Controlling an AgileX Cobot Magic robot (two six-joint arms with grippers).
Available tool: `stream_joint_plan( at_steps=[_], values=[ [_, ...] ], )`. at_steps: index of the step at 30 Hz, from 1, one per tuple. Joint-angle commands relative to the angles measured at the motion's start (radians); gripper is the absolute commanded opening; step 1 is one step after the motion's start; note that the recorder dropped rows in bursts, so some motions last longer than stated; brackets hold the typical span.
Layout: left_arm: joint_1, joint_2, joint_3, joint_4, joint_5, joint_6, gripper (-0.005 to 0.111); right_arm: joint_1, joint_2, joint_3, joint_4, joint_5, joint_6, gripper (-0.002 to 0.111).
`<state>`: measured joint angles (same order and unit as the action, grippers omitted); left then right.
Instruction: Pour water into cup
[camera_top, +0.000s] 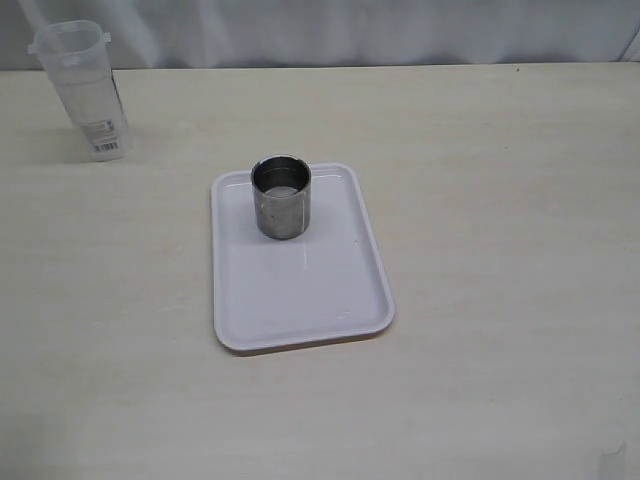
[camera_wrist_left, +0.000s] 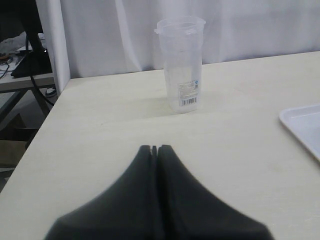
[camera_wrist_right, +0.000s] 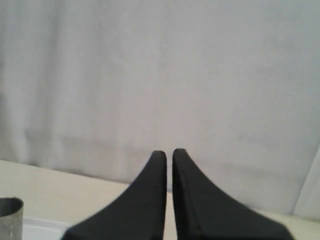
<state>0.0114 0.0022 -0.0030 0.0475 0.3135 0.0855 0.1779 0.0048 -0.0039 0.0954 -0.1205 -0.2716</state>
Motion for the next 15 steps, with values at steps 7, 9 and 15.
stream_joint_plan(
  at_steps=[7, 9, 15],
  values=[
    [-0.006, -0.002, 0.003, -0.005, -0.008, -0.004, 0.0, -0.193, -0.005, 0.004, -0.123, 0.265, 0.17, 0.004],
    [-0.006, -0.002, 0.003, -0.005, -0.008, -0.004, 0.0, -0.204, -0.005, 0.004, -0.123, 0.302, 0.16, 0.004],
    [-0.006, -0.002, 0.003, -0.005, -0.008, -0.004, 0.0, -0.205, -0.005, 0.004, -0.123, 0.359, 0.151, 0.004]
  ],
)
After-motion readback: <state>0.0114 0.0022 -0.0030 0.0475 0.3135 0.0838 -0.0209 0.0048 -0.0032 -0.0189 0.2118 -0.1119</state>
